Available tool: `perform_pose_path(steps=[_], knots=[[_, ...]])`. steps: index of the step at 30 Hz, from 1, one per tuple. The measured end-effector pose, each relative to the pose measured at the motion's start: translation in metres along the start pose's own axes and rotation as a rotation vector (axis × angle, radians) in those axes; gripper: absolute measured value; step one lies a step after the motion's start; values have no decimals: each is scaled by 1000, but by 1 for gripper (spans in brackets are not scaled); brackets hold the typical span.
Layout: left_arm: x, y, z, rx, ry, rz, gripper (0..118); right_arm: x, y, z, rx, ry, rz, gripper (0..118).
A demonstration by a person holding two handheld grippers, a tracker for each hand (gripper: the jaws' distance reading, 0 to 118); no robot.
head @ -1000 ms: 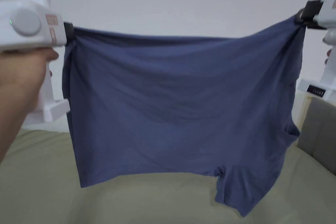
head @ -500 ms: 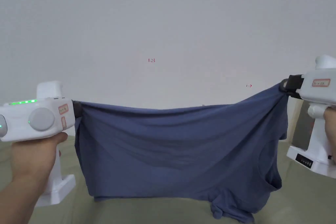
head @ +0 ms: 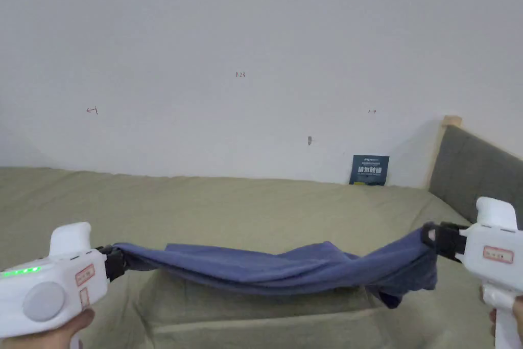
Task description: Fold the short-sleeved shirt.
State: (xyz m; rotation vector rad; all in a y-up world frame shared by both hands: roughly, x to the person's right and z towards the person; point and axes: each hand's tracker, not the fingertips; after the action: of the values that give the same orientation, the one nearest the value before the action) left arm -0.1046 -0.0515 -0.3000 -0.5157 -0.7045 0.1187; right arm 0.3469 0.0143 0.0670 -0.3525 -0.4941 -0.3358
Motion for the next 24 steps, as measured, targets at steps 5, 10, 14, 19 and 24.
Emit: perform_pose_path(steps=[5,10,14,19,24], knots=[[-35,-109,31,-165,56,13,0,14,-135,27,-119,-12,28,3],[-66,-175,29,-318,80,65,0,27,-226,20,-276,-85,43,3],[-73,-183,26,-309,54,62,2,37,-238,21,-257,-134,30,20],[-67,-172,56,-195,-11,-33,116,36,-225,42,-206,-111,-18,118],[-26,-166,133,-59,-4,-216,116,4,-215,90,-113,-77,7,118]])
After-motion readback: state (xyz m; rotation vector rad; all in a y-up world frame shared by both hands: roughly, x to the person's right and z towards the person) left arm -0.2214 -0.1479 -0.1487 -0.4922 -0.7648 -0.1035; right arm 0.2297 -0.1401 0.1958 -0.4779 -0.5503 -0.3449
